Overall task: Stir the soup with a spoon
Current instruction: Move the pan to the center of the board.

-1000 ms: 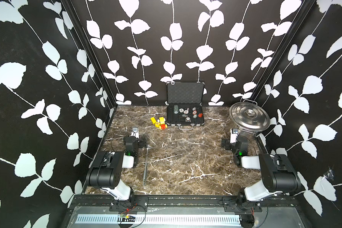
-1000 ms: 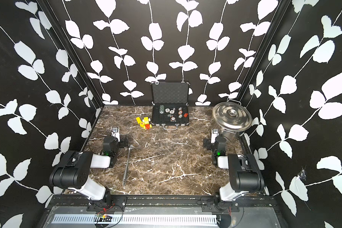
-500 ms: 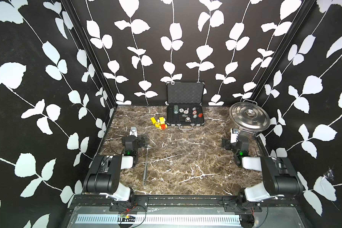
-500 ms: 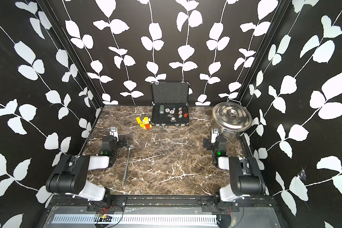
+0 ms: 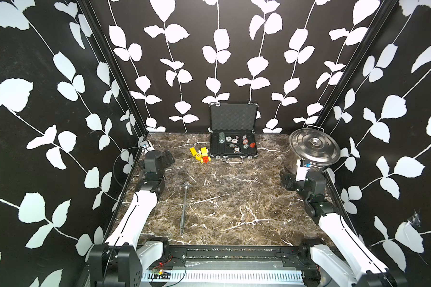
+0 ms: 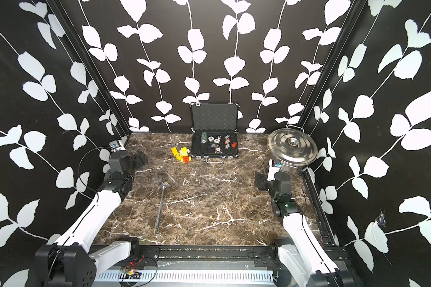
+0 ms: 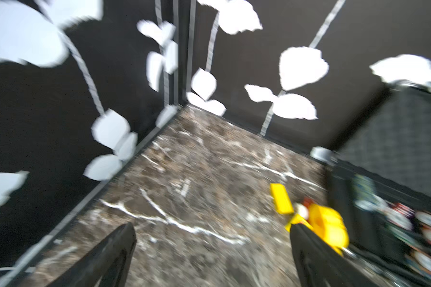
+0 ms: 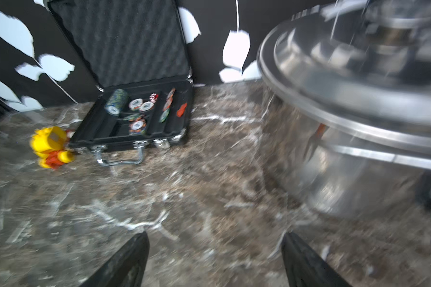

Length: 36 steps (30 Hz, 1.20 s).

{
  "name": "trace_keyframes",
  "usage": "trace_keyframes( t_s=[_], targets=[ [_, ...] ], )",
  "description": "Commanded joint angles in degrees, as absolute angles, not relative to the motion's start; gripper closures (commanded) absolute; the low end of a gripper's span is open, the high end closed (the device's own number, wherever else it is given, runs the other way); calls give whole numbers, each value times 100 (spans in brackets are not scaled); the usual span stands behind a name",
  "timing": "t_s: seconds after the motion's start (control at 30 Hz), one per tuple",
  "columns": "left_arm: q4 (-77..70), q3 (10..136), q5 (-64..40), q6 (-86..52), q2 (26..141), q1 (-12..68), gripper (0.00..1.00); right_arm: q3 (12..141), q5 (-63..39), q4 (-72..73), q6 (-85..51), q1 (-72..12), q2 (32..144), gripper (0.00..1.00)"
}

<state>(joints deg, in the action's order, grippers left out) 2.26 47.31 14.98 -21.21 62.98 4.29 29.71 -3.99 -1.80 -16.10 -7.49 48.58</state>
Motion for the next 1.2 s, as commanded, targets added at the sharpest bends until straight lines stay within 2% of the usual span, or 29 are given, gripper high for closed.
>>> trace_keyframes(
  t_s=[0.0,0.07,0.17,0.27,0.4,0.57,0.7,1.17],
  targets=[
    [1635,5092,-553,-2458,6364,404,1,3831,-533,-1780,-2172,-893,4791,22],
    [1952,5263,-1413,-2377,6535,461,1,4554,-554,-2553,-1929,-916,5054,24],
    [2249,5347,-1952,-2215,6712,791,1,5740,-456,-3608,-1453,-920,5698,26],
    [2516,5451,-1790,-1810,6843,1470,1,6842,71,-4452,-913,-911,6428,26],
    [2666,5609,-1770,-1712,7012,1728,1,8024,488,-4977,-348,-710,7236,25],
    [2580,5681,-1754,-1812,7004,1766,1,8706,-260,-5238,-114,112,8083,26],
    [2587,5695,-1623,-1896,6997,1803,1,9079,-700,-5599,113,460,8685,26],
    [2680,5678,-1140,-1819,7110,1837,1,9940,-964,-6721,884,739,9977,28]
  ],
)
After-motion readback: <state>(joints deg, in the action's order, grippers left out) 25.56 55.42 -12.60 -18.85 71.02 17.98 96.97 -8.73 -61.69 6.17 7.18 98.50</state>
